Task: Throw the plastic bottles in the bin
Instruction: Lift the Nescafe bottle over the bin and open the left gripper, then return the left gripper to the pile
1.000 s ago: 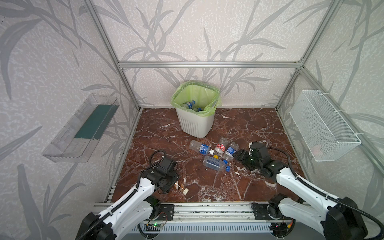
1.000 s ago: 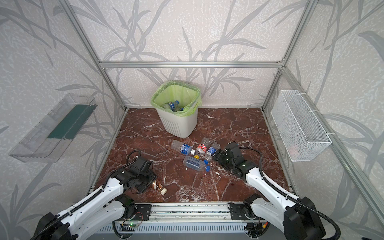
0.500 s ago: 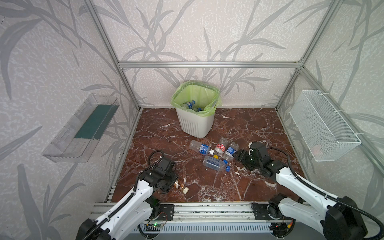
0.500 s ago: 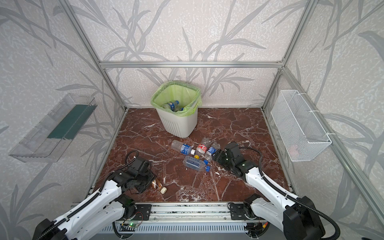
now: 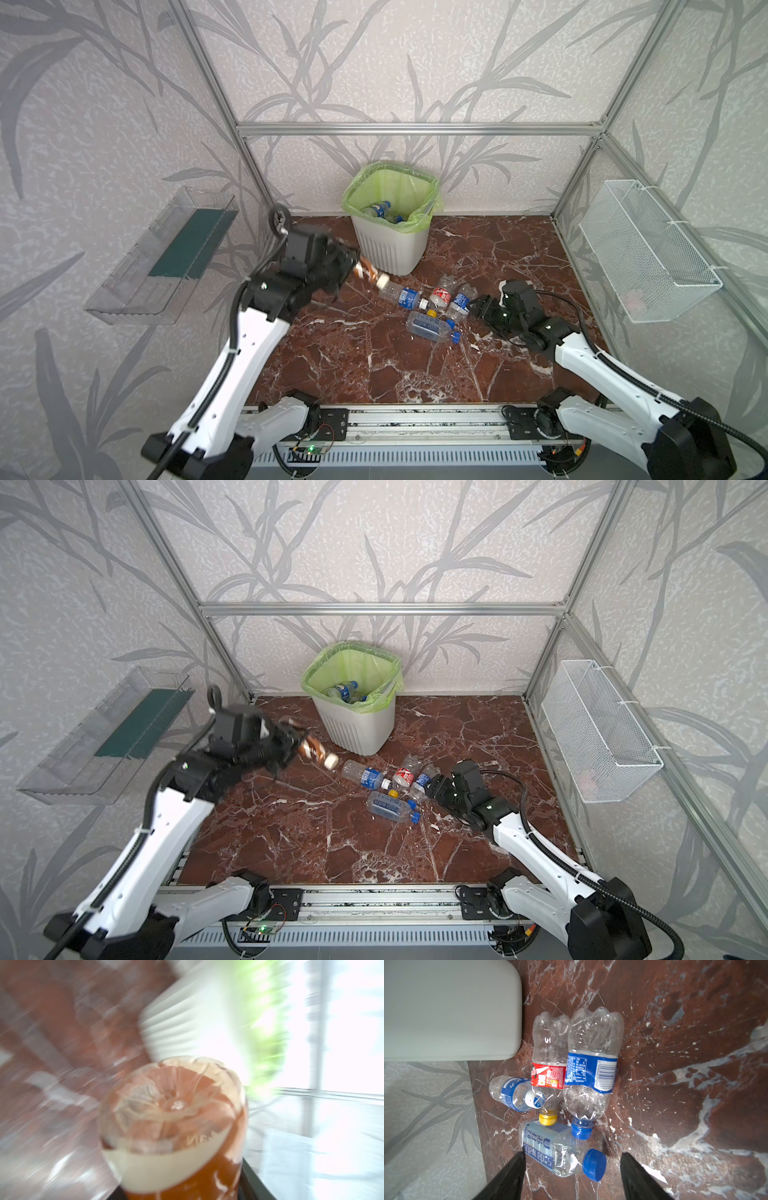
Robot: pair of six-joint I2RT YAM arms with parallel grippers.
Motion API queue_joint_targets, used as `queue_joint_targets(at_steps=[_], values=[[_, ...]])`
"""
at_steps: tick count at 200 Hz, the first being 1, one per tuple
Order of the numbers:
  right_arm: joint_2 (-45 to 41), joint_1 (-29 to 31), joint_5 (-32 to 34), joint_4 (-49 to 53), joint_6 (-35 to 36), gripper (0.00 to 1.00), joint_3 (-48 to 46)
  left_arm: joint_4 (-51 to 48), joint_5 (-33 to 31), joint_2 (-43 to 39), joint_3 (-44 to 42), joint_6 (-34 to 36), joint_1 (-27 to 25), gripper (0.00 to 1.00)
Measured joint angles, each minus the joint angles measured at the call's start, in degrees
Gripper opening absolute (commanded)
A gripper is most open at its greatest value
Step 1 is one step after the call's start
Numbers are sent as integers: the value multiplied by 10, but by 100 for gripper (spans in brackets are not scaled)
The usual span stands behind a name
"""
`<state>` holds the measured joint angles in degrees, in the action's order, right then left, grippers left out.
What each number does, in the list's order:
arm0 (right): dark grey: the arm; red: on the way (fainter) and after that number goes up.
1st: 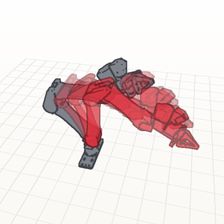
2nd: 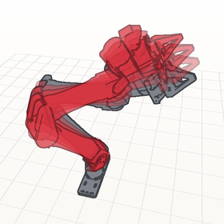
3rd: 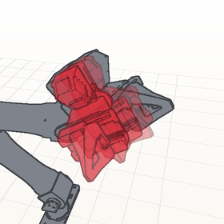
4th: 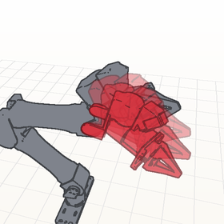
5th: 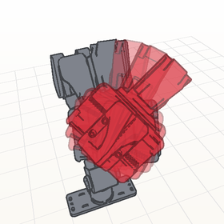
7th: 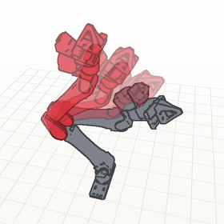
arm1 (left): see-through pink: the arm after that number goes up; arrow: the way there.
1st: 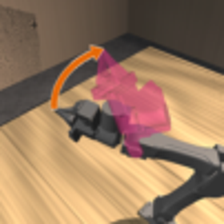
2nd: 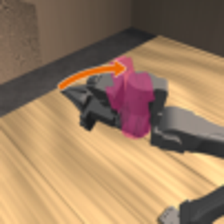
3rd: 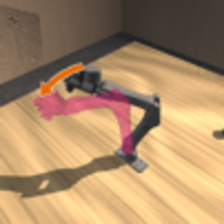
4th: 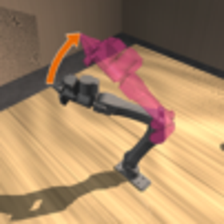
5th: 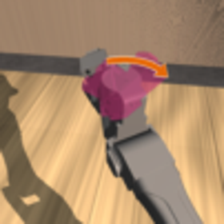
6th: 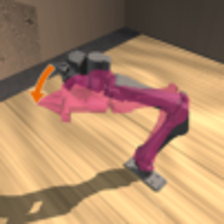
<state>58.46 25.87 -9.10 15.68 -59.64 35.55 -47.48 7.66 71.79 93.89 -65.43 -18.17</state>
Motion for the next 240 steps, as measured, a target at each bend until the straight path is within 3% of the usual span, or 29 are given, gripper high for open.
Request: queue_joint_targets(at_steps=[18, 27, 43, 55, 84, 119, 138, 183, 240], values=[[-6, -7, 0, 22, 8, 73, 33, -12, 19, 161, 275, 29, 25, 87], [-12, -10, 0, 28, 12, 76, 46, -26, 39, 232, 397, 38, 38, 93], [-29, -14, 1, 34, 16, 77, 50, -75, 48, 285, 478, 61, 52, 95], [-46, -16, 0, 40, 16, 77, 45, -84, 47, 255, 400, 74, 58, 98], [-78, -19, 0, 44, 16, 78, 11, -53, 35, 38, 24, 81, 63, 99], [-78, -23, 1, 52, 26, 78, -12, -28, 29, -166, -187, 84, 71, 96], [-77, -23, 2, 52, 30, 77, -20, -17, 32, -235, -285, 77, 71, 94], [-78, -23, 5, 51, 35, 76, -38, 1, 57, -254, -432, 61, 72, 93], [-75, -23, 7, 45, 36, 76, -38, 43, 75, -279, -477, 49, 72, 93]])
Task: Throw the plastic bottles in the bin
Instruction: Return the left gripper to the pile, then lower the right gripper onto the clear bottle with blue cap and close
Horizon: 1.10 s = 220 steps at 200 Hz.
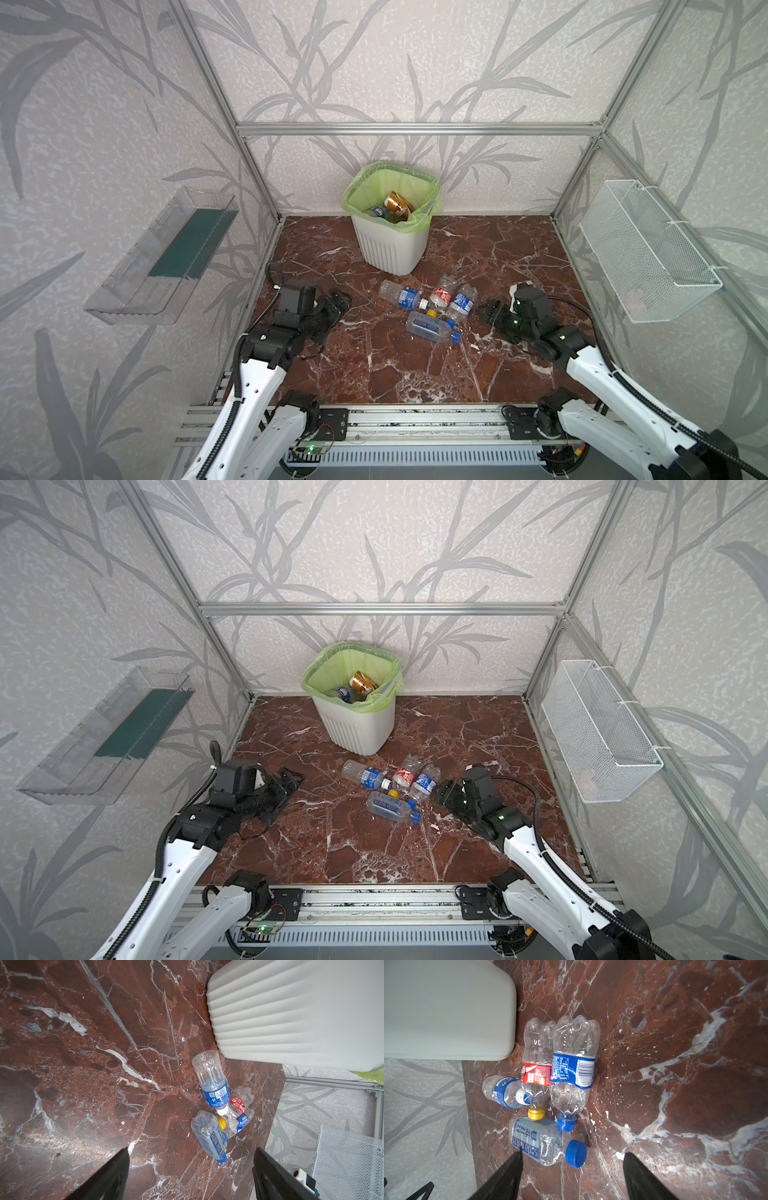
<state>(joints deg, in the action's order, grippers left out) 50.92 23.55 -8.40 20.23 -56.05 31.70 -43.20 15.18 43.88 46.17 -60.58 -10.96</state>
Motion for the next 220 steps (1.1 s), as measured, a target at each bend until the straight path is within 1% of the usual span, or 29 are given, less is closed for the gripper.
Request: queue_joint_targets(at_steps=[86, 131, 168, 220], values=[[43, 0, -3, -21, 0, 77, 0, 26, 6, 3, -40, -11, 0, 93], [65, 0, -2, -34, 6, 77, 0, 30, 6, -2, -45, -16, 0, 93], [121, 0, 0, -48, 22, 80, 7, 30, 6, -2, -45, -17, 0, 93], [209, 0, 6, -80, 45, 85, 57, 30, 6, -7, -45, -20, 0, 93]])
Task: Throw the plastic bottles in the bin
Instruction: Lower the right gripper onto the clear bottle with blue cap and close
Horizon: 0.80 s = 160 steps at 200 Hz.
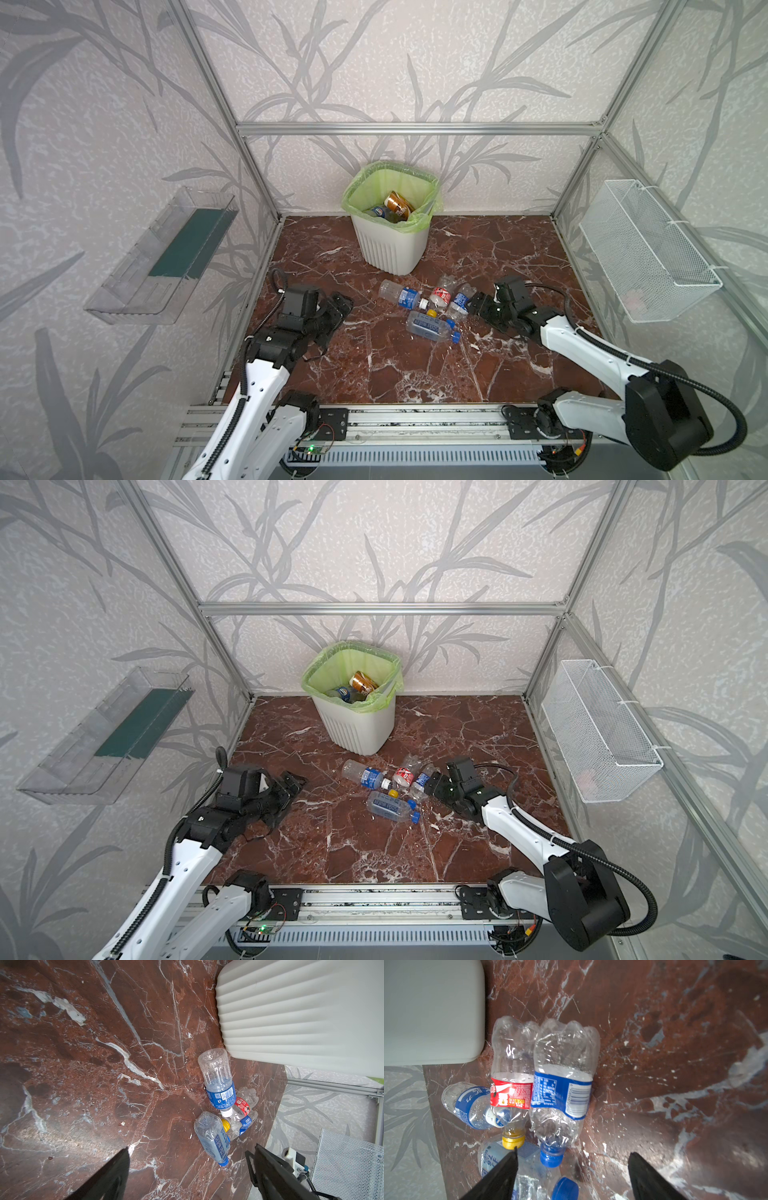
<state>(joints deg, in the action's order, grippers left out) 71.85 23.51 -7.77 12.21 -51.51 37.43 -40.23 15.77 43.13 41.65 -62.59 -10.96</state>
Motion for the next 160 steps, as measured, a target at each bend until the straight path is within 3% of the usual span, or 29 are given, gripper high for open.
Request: queue_joint_targets(at_steps=[73, 160], values=[[133, 0, 2, -39, 14, 85, 72, 0, 0, -4, -6, 0, 0, 93], [213, -19, -1, -72, 16, 77, 88, -2, 0, -22, -17, -4, 0, 92]])
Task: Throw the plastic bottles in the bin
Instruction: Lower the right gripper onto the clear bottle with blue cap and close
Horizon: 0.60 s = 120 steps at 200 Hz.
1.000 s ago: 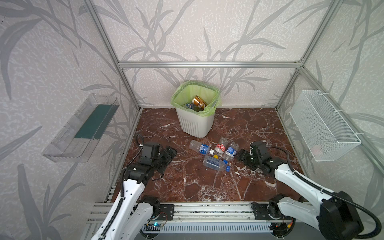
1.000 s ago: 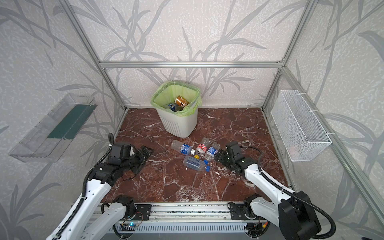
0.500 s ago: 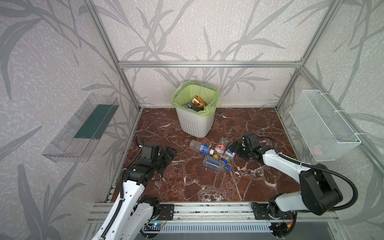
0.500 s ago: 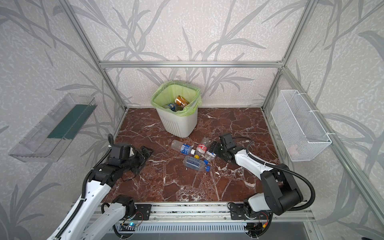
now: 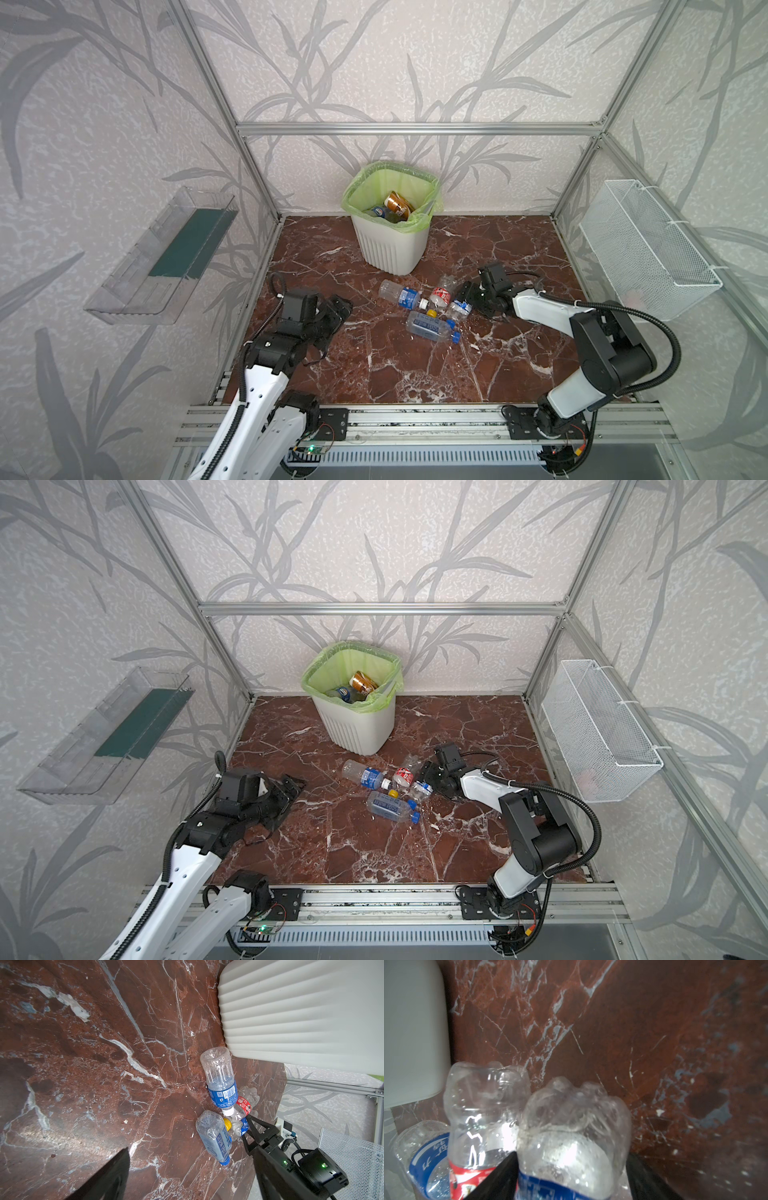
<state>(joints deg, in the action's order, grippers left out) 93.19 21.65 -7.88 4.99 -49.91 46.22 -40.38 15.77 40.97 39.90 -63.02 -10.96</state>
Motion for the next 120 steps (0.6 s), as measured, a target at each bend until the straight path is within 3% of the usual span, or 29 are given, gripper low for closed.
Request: queue_joint_targets(at_steps=[63, 120], values=[[2, -11, -5, 1, 4, 66, 5, 0, 0, -4, 0, -1, 0, 92], [-94, -20, -1, 39, 18, 63, -37, 2, 0, -3, -13, -2, 0, 93]])
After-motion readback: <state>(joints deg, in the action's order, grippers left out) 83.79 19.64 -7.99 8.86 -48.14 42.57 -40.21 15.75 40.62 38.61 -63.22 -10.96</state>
